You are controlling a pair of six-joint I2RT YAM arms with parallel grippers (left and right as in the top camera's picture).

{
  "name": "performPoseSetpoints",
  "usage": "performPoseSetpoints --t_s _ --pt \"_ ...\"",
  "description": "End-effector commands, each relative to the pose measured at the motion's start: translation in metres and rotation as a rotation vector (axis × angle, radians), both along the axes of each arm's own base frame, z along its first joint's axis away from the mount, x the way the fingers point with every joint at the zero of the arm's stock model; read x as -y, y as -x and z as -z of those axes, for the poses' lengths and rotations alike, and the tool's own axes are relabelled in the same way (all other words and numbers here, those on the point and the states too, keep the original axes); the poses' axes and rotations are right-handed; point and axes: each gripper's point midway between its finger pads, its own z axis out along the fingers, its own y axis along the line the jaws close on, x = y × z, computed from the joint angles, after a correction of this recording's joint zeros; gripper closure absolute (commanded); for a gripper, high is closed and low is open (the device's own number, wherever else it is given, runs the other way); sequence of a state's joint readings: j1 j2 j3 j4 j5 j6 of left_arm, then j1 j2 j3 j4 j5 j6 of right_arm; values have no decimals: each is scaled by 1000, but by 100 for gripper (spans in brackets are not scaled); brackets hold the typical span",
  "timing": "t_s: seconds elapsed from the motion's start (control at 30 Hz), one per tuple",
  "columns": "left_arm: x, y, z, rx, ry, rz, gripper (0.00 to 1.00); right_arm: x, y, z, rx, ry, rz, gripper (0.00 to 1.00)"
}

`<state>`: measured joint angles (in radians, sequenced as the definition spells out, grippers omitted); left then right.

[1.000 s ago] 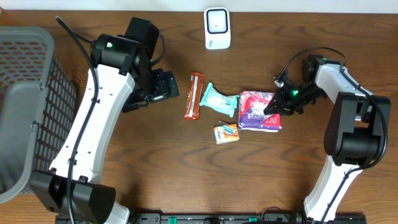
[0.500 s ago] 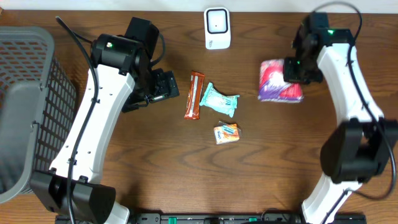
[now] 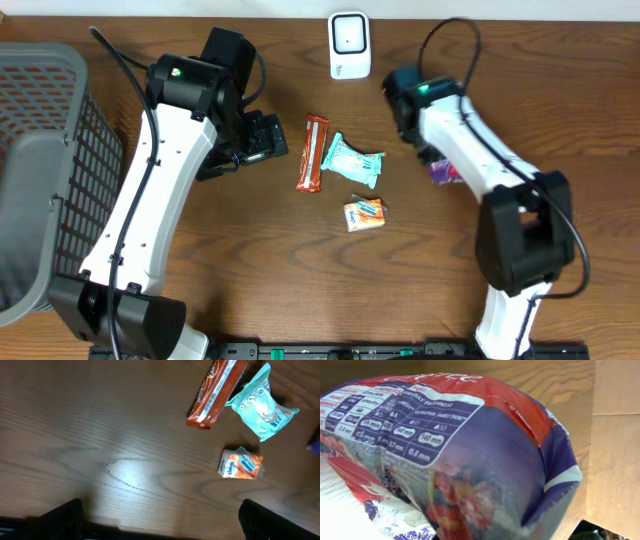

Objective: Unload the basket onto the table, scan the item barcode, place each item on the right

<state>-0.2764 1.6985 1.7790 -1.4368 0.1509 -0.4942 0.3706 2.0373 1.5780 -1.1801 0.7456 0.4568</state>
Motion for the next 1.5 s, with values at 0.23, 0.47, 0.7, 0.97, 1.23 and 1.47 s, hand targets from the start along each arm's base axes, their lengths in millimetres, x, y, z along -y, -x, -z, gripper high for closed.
performPoseSetpoints --t_s 0.23,0.47,0.7,0.97,1.23,1.47 --pt "-2 0 1 -5 -8 -2 2 -108 -5 -5 11 -343 -144 51" --pt "-2 0 1 -5 -8 -2 2 -117 -24 -75 55 -432 -202 31" --pt "-2 0 1 -5 -8 -2 2 -92 -32 -108 34 -515 -230 9" --pt "-2 0 1 -5 -8 -2 2 -67 -26 -86 -128 -802 -282 4" --pt "-2 0 1 -5 -8 -2 2 -44 -17 -35 -216 -728 -250 5" --pt "-2 0 1 -5 -8 -2 2 -30 -9 26 -160 -313 -173 3"
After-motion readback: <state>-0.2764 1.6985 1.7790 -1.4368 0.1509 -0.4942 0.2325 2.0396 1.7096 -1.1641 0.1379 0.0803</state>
